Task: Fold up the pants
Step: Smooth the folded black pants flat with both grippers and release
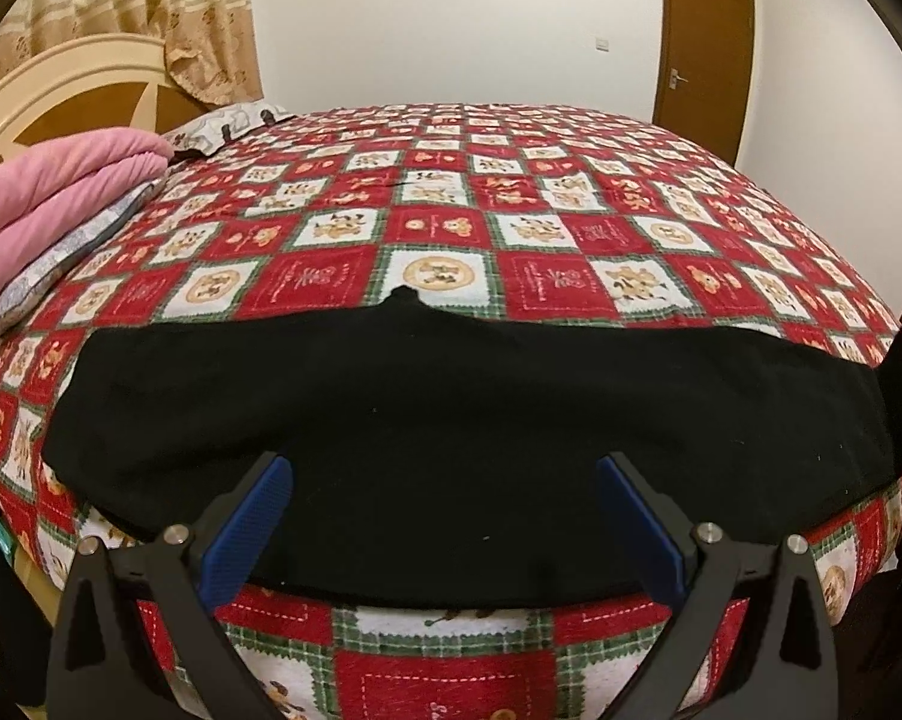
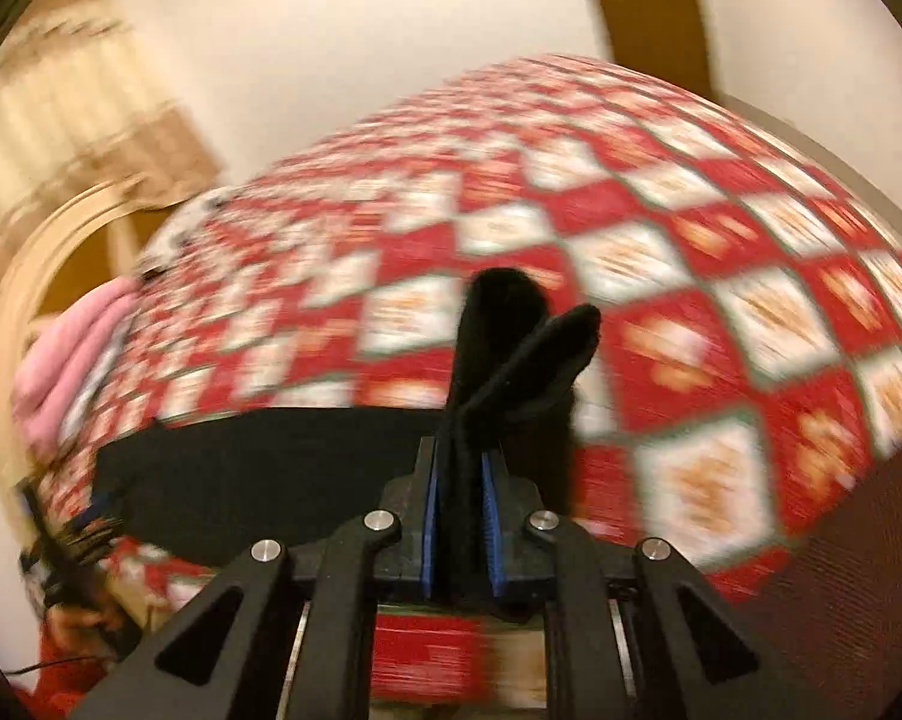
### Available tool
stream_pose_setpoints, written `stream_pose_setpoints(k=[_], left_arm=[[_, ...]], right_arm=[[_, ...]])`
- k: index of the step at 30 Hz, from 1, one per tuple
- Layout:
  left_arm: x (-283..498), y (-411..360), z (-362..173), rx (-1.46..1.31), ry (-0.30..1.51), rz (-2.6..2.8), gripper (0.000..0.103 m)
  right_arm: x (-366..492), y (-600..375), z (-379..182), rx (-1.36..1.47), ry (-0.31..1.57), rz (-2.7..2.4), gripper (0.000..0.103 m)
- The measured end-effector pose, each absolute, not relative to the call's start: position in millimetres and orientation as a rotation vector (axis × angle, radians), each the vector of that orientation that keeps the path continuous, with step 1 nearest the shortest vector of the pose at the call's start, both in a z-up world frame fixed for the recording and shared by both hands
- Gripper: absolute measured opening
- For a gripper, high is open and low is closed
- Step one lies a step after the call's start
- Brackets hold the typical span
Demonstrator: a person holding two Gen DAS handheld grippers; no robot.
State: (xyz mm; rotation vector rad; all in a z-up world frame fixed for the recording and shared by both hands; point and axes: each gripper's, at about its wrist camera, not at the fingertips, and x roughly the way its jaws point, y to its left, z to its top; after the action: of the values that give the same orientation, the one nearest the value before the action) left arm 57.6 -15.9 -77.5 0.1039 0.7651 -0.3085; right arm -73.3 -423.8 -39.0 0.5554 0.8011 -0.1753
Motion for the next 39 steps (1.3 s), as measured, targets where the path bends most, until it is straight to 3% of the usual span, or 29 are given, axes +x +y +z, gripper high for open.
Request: stream_pose_setpoints(k=[6,11,14,18,19,25,26,28,31,36,39], left_arm=[[59,-4,-81,0.085,0.769,-0.305,0.103],[65,16,-83,0.059,0.776,-0.277,0.103],[69,31,-84,0.037,0.777,-0.255,0.103],[75,45,-88,0.014,0.787,-0.234,0.103],[77,48,-90,0.005,0.791,-0.232,0.103],[81,47,-97,-0.015,0.811,-0.265,0.103],[79,44,-97,-0.001,0.806,-0.27,0.103],[77,40,-96,0.017,0.8,-0.278,0.103],[74,32,-96,0.028,0.799,-0.305,0.103],[68,22,-93,0.074,0.792,-0.319,0.103],[65,21,-89,0.095,0.776,-0.316,0.103]], right_arm=[[3,-313,-31,0.469,0.828,0.092,0.013],[57,-226,-74,0.382,0.892,0.203,0.014],[70,-189,-102,0.298,0.93,0.221,0.021],[64,-179,-110,0.414,0.881,0.305,0.072],[60,-178,-107,0.453,0.863,0.348,0.076],[25,-190,-67,0.488,0.661,0.403,0.073],[23,-196,-62,0.47,0.647,0.37,0.068],[26,-208,-61,0.426,0.654,0.283,0.048],[45,-213,-77,0.421,0.716,0.234,0.038],[108,-187,-124,0.344,0.876,0.146,0.036],[116,-185,-126,0.348,0.811,0.097,0.039]])
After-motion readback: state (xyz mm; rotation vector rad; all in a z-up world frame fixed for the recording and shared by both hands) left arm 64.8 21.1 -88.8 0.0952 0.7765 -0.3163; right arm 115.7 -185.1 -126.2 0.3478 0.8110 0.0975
